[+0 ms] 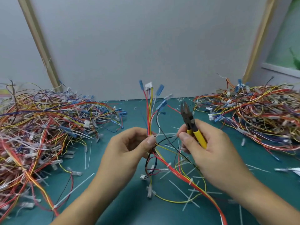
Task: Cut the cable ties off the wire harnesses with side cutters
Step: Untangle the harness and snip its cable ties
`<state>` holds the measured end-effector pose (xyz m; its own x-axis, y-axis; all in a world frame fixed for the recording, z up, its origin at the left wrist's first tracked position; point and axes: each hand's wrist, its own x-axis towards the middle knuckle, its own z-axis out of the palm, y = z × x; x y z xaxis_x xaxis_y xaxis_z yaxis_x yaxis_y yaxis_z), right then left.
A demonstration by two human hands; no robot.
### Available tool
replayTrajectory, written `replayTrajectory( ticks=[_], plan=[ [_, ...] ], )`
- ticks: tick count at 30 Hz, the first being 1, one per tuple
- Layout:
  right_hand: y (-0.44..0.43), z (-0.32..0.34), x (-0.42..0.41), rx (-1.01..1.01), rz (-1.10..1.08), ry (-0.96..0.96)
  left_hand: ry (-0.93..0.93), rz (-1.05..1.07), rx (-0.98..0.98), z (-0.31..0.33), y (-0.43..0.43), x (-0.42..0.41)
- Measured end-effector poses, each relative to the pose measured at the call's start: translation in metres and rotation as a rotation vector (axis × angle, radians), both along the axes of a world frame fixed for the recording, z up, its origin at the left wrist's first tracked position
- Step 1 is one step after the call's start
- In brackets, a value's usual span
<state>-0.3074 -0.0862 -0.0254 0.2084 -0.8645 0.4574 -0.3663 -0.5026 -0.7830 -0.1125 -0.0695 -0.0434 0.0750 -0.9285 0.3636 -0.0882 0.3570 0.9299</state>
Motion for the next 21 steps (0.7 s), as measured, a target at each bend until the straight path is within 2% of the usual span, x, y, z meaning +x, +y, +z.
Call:
replayTrajectory(
  ticks=[4, 10, 15, 21],
  plan=[
    [0.004, 0.003, 0.001, -0.01, -0.017, -0.064, 0.094, -0.017, 0.027, 0.001, 0.0, 0.001],
    [0.013, 0.014, 0.0, -0.184, -0.135, -0.055, 0.072, 0.04, 0.01, 0.0, 0.0, 0.0],
    [0.017, 0.007, 0.013, -0.002, 0.098, -0.077, -0.002, 0.069, 0.02, -0.004, 0.001, -0.008],
    [0.008, -0.008, 0.013, 0.045, -0.002, 0.062, 0.015, -0.017, 0.057, -0.005, 0.007, -0.017]
  ],
)
